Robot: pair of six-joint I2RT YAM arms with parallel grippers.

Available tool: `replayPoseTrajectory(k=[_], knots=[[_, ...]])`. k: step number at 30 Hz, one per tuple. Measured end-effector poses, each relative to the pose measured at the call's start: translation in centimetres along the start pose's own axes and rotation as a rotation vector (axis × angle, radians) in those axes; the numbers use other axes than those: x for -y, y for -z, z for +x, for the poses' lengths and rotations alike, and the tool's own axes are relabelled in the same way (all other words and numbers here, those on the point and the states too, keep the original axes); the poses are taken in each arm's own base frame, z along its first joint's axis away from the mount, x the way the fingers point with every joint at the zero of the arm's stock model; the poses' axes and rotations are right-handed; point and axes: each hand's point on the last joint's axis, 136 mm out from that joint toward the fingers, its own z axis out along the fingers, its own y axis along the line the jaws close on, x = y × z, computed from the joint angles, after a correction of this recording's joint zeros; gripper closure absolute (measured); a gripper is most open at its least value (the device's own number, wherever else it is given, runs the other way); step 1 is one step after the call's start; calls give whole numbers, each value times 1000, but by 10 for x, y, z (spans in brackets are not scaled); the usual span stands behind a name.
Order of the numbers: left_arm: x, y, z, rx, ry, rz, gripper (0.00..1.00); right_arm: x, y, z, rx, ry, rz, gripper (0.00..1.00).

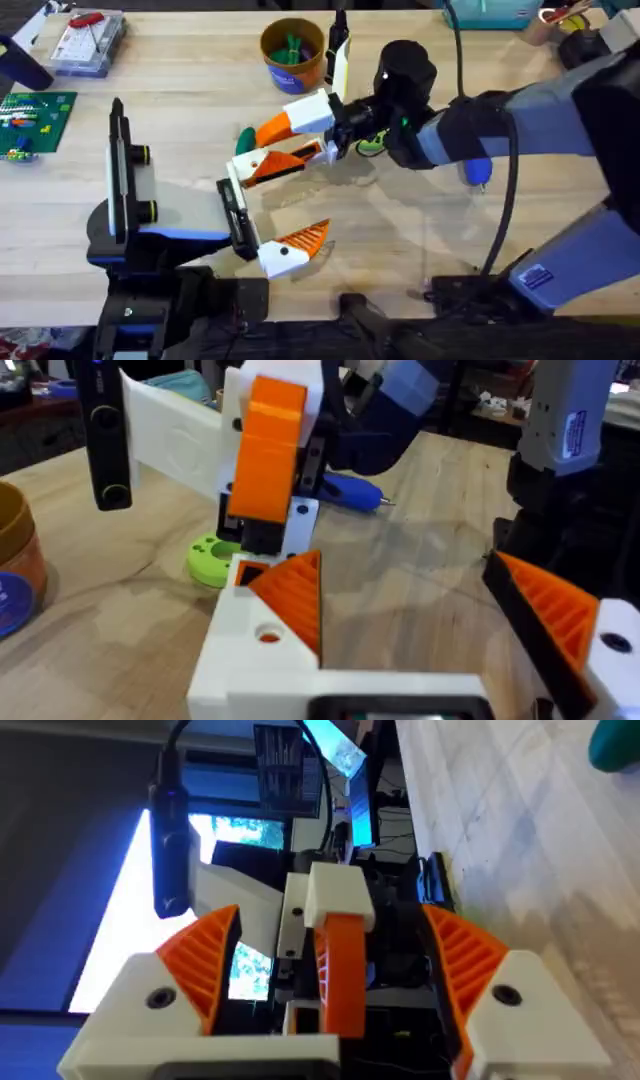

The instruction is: Pick up the gripper from the table and insert it into the empty holder that is missing its gripper. Then pick up a screw, insert it into the mounting hole, and use the screwdriver to tighten it. Finally, clean up the table by picking up the vegetable and placing it into the bucket.

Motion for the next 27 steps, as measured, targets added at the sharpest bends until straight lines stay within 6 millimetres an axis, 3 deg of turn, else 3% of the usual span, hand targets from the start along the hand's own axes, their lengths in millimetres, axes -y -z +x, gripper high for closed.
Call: replayPoseTrajectory(k=[9,22,27], knots=[[0,0,0,0,3,0,6,0,8,-8,34,29,3,6],[1,0,0,0,4,3,6,10,57,-64,330,153,76,6],[1,0,0,0,4,3,6,33,71,-79,420,108,172,6]])
